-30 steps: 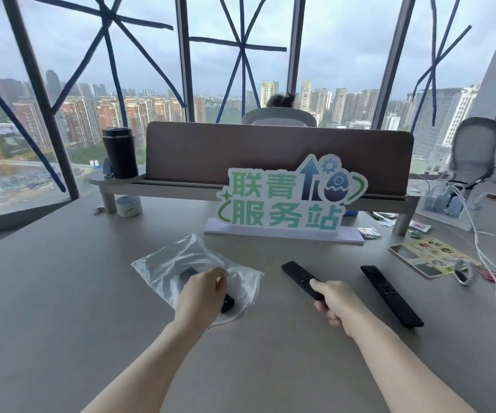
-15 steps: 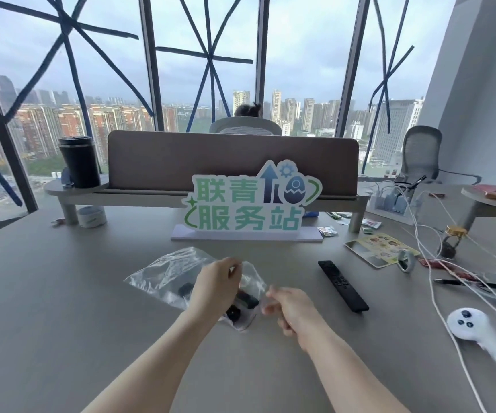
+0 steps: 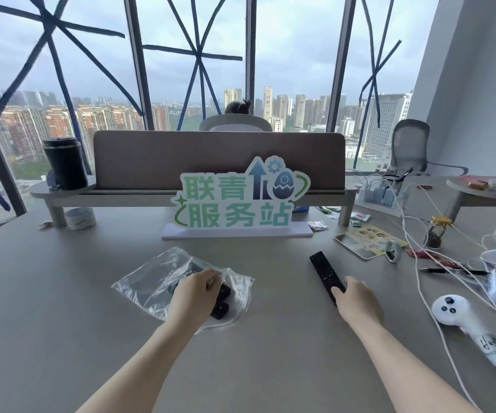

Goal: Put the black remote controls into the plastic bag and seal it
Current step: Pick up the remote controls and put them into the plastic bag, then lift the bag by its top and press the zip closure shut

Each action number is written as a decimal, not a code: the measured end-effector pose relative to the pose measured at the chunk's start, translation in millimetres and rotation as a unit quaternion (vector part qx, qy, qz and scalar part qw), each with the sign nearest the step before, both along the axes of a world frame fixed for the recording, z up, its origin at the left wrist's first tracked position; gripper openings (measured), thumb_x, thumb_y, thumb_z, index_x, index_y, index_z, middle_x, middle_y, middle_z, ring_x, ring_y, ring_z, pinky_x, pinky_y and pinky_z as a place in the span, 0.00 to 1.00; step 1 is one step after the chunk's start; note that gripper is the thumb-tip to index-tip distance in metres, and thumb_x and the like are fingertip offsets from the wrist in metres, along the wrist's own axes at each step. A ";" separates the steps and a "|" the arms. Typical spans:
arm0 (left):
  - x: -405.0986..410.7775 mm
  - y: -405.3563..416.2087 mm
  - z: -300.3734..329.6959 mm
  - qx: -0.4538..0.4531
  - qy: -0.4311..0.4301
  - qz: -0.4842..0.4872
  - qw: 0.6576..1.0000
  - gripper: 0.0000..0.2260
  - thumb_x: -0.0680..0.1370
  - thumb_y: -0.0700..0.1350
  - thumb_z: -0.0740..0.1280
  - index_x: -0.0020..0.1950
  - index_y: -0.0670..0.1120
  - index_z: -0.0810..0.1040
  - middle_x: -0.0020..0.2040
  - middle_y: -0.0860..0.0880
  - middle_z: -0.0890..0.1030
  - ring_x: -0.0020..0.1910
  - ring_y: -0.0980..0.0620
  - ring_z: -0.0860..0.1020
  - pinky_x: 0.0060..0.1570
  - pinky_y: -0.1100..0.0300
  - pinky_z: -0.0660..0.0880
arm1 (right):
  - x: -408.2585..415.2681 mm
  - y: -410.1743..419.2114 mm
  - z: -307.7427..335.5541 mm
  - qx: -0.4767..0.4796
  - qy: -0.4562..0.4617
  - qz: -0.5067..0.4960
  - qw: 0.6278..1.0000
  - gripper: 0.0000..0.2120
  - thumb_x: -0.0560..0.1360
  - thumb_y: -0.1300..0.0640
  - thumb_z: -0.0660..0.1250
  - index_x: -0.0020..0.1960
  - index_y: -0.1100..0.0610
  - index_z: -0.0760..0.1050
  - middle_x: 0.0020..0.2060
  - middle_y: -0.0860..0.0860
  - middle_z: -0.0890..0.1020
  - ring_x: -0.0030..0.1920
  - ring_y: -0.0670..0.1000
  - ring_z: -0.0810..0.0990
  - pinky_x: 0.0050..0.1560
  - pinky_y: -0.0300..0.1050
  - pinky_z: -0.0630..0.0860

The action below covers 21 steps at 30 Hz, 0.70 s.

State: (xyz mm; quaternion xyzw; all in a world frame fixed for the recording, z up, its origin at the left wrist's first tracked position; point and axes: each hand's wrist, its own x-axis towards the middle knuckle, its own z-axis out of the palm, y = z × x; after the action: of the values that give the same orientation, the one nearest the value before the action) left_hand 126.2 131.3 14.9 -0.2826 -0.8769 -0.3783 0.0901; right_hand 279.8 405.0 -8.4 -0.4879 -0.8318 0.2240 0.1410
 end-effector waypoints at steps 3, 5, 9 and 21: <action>-1.4 1.1 2.7 0.007 -0.008 -0.004 1.000 0.08 0.77 0.48 0.64 0.48 0.52 0.83 0.38 0.50 0.85 0.37 0.48 0.78 0.38 0.58 0.69 | 1.9 -5.8 5.6 -0.102 0.026 0.049 0.993 0.11 0.76 0.52 0.63 0.42 0.59 0.74 0.35 0.55 0.80 0.34 0.57 0.78 0.36 0.44 0.72; -2.6 3.3 4.5 0.011 -0.013 -0.008 1.000 0.09 0.77 0.48 0.63 0.44 0.50 0.83 0.35 0.49 0.83 0.35 0.47 0.77 0.36 0.57 0.71 | 12.5 -13.6 19.6 -0.227 0.123 0.068 0.964 0.09 0.77 0.56 0.63 0.40 0.60 0.72 0.29 0.56 0.76 0.22 0.53 0.69 0.27 0.41 0.63; -0.6 1.7 -0.1 0.019 -0.027 -0.009 0.999 0.11 0.77 0.48 0.63 0.40 0.47 0.82 0.31 0.48 0.81 0.32 0.47 0.76 0.37 0.55 0.72 | 49.5 -47.1 45.8 -0.422 0.182 0.144 0.877 0.12 0.78 0.56 0.60 0.37 0.56 0.67 0.25 0.54 0.72 0.18 0.48 0.57 0.21 0.36 0.53; 12.5 -22.9 10.3 0.036 -0.017 -0.003 0.999 0.10 0.78 0.48 0.64 0.51 0.50 0.84 0.47 0.49 0.86 0.46 0.49 0.80 0.43 0.60 0.68 | -45.7 -142.8 13.1 -0.247 0.193 0.199 0.929 0.10 0.78 0.63 0.60 0.46 0.54 0.80 0.33 0.49 0.82 0.23 0.45 0.73 0.26 0.42 0.68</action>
State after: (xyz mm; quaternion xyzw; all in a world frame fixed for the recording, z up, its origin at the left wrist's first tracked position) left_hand 138.7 108.3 25.2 -0.2756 -0.8630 -0.4149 0.0846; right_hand 234.1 262.2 4.6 -0.2792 -0.7868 0.5356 0.1269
